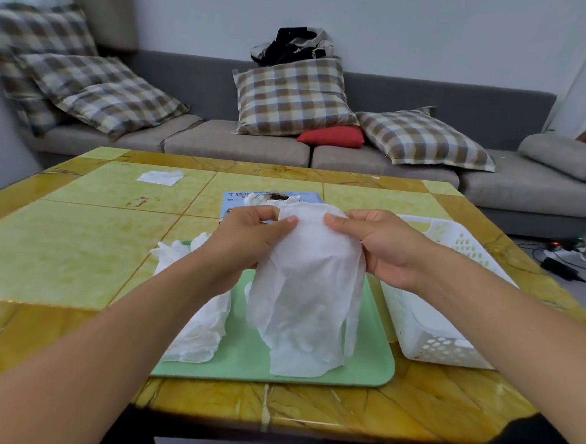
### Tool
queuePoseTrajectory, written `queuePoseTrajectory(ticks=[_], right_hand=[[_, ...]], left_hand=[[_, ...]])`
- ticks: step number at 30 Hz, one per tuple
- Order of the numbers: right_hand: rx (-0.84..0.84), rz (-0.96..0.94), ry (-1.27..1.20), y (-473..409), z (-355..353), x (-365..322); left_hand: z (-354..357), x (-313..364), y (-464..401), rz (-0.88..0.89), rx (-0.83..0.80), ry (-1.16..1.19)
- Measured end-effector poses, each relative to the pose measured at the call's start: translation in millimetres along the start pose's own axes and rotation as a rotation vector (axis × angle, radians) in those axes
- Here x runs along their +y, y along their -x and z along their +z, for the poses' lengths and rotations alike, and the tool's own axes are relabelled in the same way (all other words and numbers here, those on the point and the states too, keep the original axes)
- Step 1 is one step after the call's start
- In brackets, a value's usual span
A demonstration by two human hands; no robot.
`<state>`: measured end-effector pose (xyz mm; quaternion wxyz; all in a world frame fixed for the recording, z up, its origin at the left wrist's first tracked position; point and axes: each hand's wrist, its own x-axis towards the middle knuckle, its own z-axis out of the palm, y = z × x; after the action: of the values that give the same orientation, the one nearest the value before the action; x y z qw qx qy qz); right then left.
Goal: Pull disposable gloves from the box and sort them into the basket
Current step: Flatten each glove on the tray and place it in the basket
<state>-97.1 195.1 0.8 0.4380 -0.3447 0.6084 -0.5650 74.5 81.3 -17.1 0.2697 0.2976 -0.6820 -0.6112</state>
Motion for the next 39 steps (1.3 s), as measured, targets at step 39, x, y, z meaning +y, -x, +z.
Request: queuePoseTrajectory(ticks=[39], right_hand=[[-0.564, -0.146, 1.298, -0.3, -11.6, 50.4]], left_hand=[[-4.0, -50.1, 17.8, 0.235, -0.706, -0.966]])
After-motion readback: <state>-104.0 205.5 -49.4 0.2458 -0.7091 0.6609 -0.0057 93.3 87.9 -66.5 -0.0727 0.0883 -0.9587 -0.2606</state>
